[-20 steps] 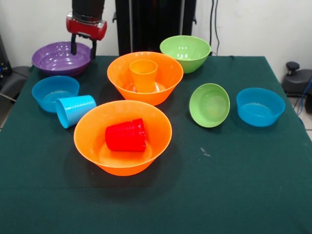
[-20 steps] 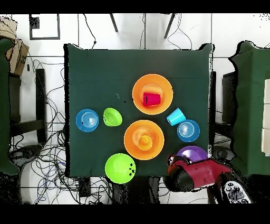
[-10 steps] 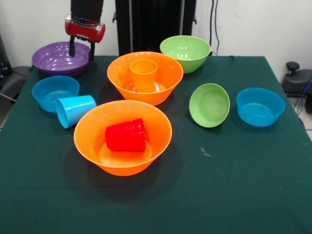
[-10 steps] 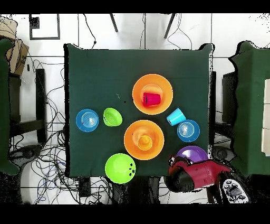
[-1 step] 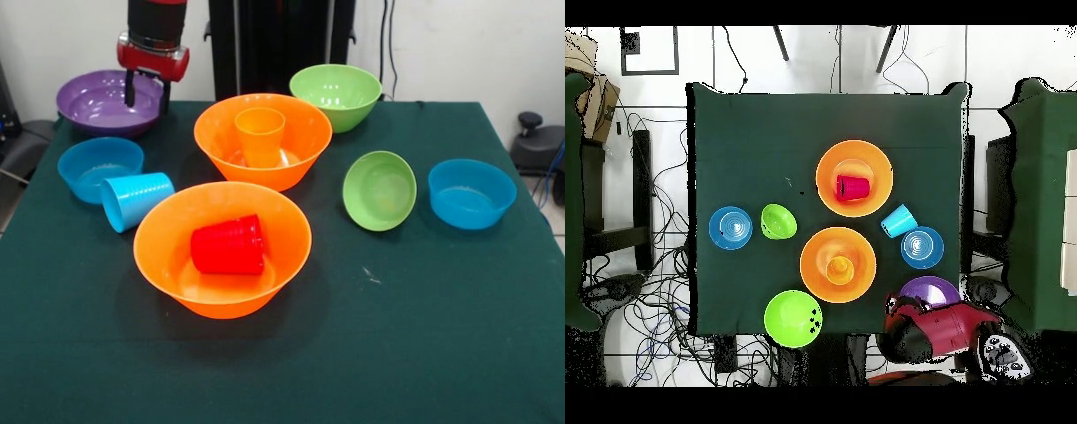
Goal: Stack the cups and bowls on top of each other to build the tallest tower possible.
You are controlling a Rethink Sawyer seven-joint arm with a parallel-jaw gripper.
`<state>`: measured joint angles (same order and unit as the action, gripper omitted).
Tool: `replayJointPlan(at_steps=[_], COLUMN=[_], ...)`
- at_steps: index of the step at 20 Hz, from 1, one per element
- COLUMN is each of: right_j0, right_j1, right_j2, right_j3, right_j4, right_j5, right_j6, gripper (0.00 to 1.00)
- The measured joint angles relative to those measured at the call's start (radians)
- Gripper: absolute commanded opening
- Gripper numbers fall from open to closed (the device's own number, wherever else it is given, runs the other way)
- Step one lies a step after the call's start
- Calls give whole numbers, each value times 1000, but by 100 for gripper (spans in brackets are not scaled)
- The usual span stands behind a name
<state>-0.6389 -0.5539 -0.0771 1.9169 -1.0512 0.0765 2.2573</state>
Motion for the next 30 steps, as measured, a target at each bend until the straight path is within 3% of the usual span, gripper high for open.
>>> replayJointPlan(at_steps=[10,17,30], right_j0=[52,52,-18], right_j1=[51,42,-88], right_j2=[-54,-55,-10], right_j3=[-38,-39,-12], right_j4=[9,24,87], right_j5=[-65,-67,-18], right_j6=[0,0,0], gripper=[100,100,100])
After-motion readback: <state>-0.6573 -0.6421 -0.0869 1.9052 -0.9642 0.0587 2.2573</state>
